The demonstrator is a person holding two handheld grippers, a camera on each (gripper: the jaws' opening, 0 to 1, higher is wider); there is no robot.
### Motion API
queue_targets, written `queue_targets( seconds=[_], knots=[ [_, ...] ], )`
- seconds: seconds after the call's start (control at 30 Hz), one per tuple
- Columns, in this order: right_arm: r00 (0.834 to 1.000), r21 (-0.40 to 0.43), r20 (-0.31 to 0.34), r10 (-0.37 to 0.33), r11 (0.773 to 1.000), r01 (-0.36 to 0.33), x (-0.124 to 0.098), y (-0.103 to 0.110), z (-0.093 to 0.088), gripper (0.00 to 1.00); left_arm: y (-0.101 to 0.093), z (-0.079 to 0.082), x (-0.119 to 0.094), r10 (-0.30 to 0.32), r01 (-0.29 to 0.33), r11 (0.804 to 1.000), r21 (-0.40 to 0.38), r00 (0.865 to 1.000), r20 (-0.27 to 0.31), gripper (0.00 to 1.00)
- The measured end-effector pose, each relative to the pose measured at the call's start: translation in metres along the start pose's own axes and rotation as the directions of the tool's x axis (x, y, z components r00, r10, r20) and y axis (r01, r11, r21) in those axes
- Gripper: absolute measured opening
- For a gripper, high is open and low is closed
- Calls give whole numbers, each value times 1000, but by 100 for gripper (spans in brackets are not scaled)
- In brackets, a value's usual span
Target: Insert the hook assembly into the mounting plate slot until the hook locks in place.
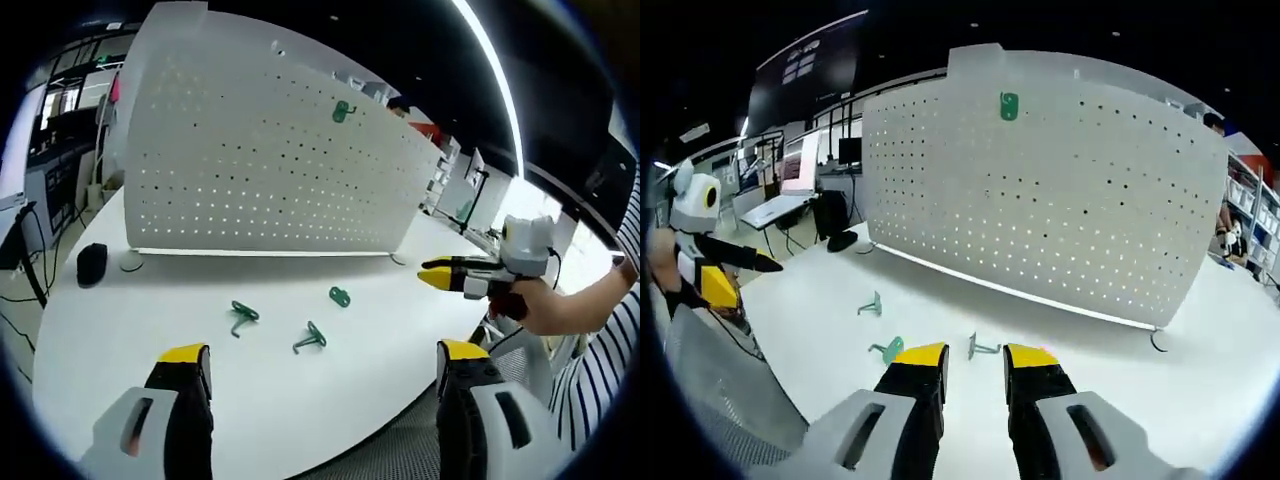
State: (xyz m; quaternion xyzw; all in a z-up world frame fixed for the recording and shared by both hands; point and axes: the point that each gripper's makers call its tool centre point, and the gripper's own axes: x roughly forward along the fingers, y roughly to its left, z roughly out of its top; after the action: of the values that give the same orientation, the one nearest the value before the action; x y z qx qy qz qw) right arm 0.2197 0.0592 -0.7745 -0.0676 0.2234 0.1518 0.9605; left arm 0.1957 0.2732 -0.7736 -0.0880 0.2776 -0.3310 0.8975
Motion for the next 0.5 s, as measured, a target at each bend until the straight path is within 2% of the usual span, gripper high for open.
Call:
queue_targets(
  seconds=[0.07,0.23,0.37,0.5],
  knots=[
    [1000,17,-18,8,1000,-7,-6,2,-8,20,-1,-2,2,-3,3,1000,0,1000,-7,95],
    [998,-1,-50,24,1000,-24,-16,11,-21,20,5,-7,9,-1,1,1000,-2,999,-36,95],
    [997,-36,-65,36,999,-38,-20,15,-26,20,9,-3,15,-2,2,1000,-7,999,-37,94],
    [996,-66,-77,40,997,-45,-22,13,-29,20,6,2,27,-22,22,1000,12,999,-47,94]
  ],
)
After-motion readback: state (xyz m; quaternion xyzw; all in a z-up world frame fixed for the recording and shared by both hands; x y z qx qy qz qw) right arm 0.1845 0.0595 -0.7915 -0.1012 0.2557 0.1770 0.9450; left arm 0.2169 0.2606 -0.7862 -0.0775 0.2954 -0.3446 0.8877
